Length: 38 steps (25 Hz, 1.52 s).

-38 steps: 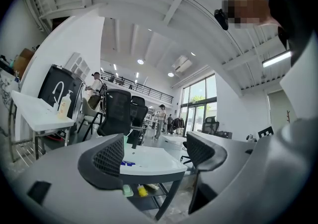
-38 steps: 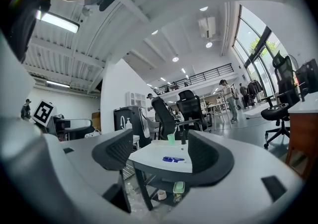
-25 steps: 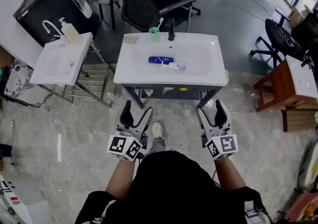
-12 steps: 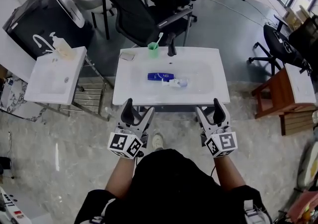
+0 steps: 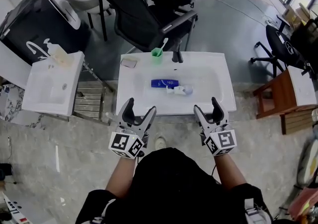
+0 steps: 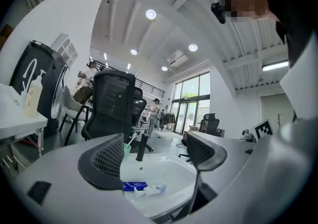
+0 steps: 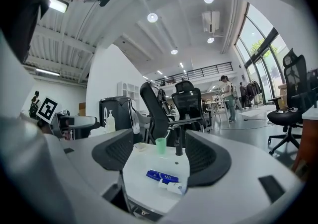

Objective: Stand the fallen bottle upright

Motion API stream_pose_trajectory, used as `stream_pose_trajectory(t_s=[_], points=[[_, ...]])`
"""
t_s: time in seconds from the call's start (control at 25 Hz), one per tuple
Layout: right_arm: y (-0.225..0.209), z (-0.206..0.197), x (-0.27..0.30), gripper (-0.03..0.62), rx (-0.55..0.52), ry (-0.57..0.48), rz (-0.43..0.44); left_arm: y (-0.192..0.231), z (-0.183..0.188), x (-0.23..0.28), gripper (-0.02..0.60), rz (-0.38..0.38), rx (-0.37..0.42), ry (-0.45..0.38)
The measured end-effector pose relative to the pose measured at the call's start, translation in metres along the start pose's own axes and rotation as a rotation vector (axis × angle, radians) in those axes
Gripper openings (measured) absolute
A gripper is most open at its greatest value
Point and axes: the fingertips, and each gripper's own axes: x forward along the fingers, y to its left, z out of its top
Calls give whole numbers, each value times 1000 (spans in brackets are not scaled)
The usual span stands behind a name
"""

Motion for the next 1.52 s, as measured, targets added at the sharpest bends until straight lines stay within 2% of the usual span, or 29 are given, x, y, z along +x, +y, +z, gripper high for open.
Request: stream_pose_trajectory(t_s=[0.32, 0.64, 1.04, 1.24, 1.52], points=[[15, -9, 44, 337, -23, 26, 17, 29, 2, 15, 392, -38, 6, 21], [27, -28, 86, 324, -91, 118, 114, 53, 0, 22, 393, -22, -2, 32], [31, -56, 147, 301, -212, 234, 276, 72, 2, 45, 393, 13, -2, 41], [31, -92, 172, 278, -267, 349, 401, 76, 5, 59, 393, 35, -8, 34], [30, -167, 198, 271, -379, 586, 570, 83, 12, 68, 393, 82, -5, 26]])
